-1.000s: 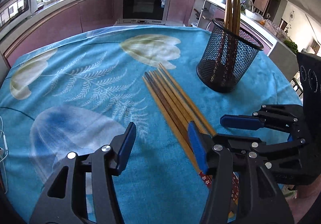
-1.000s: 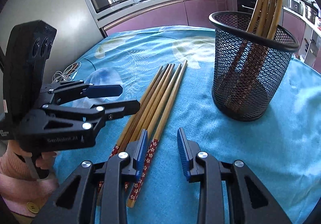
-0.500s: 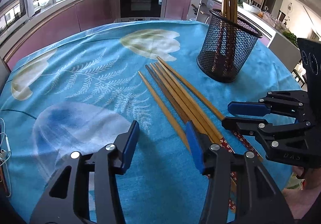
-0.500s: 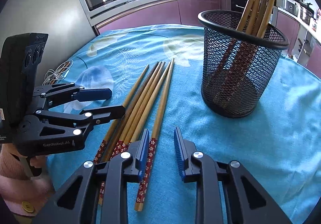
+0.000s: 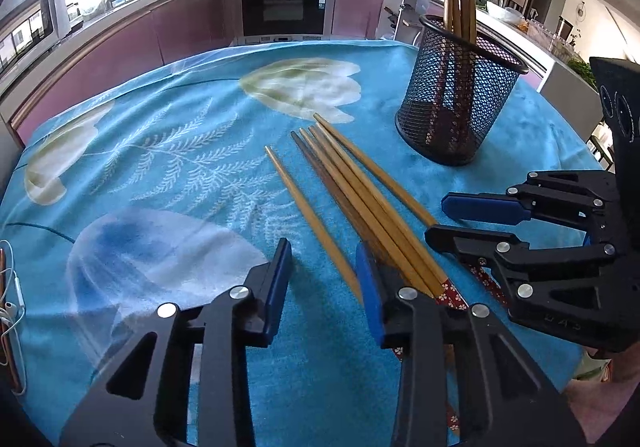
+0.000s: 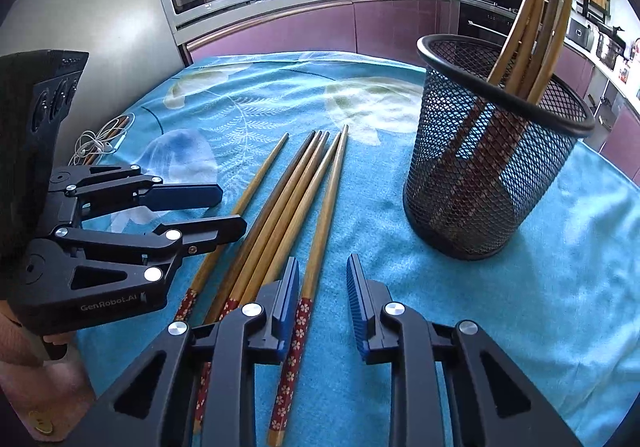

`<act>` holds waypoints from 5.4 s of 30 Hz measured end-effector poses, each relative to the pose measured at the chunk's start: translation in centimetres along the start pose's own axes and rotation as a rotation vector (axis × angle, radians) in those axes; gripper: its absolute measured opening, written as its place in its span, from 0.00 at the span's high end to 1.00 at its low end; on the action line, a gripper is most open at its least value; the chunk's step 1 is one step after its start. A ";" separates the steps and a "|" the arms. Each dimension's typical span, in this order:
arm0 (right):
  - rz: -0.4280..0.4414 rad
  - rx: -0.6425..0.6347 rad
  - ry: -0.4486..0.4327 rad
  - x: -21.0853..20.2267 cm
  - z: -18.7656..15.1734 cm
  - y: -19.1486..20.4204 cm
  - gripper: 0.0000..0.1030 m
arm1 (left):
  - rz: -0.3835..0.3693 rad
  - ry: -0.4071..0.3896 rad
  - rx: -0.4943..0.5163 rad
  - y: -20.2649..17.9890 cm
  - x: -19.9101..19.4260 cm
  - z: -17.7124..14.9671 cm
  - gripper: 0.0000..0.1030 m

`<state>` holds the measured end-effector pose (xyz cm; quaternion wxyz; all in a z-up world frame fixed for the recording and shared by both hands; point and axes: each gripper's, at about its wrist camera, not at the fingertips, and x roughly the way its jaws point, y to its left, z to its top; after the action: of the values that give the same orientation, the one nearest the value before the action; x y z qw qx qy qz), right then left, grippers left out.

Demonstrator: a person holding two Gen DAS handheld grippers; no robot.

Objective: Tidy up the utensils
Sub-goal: 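Move both open tools back over the chopstick row on the cloth, then grasp a chopstick with the left tool while the right tool grasps another, then lift both chopsticks upright and lower them into the mesh cup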

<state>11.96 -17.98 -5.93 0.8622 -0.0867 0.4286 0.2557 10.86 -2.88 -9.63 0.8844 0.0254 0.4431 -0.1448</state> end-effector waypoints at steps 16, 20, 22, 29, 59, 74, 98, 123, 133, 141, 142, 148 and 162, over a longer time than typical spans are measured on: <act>-0.006 0.030 0.001 0.3 0.6 -0.4 0.94 | 0.001 0.000 -0.035 0.3 -0.4 -0.3 0.87; -0.016 0.030 0.008 0.1 0.4 -0.6 0.95 | 0.013 0.005 -0.031 0.5 -0.5 -0.4 0.84; -0.020 0.023 0.014 0.1 0.5 -0.6 0.94 | 0.017 0.009 -0.020 0.4 -0.4 -0.4 0.83; -0.011 0.029 0.010 0.3 0.6 -0.8 0.95 | 0.016 -0.001 -0.037 0.3 -0.2 -0.3 0.89; 0.185 0.115 -0.137 -5.8 -1.0 -2.2 0.95 | -0.138 -0.120 -0.091 -0.7 -5.7 0.5 0.93; 0.249 0.131 -0.223 -9.0 -0.5 -3.8 0.95 | -0.260 -0.232 -0.123 0.2 -10.4 2.7 0.93; 0.476 0.172 -0.245 -8.8 -1.1 -4.0 0.94 | -0.381 -0.214 -0.138 -1.2 -8.8 4.8 0.93; 0.277 0.164 -0.476 -16.4 2.7 -8.4 0.94 | -0.334 -0.347 -0.051 -2.3 -13.5 11.1 0.93; 0.202 0.193 -0.528 -17.3 6.1 -12.0 0.95 | -0.299 -0.435 -0.042 -2.8 -15.6 15.5 0.93; 0.177 0.216 -0.436 -13.7 7.1 -13.0 0.95 | -0.234 -0.346 0.022 -4.8 -12.0 16.9 0.93; 0.177 0.216 -0.414 -13.0 7.1 -13.0 0.95 | -0.230 -0.324 0.037 -5.1 -11.2 16.8 0.93; 0.165 0.217 -0.294 -9.7 6.8 -12.9 0.94 | -0.213 -0.207 0.086 -6.0 -7.4 16.0 0.93; 0.125 0.257 -0.252 -8.6 6.3 -12.7 0.84 | -0.226 -0.158 0.072 -5.3 -3.4 15.5 0.85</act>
<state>18.56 -29.69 3.81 0.8955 0.0838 0.3509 0.2606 19.52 -9.82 2.86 0.8931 -0.0045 0.3666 -0.2608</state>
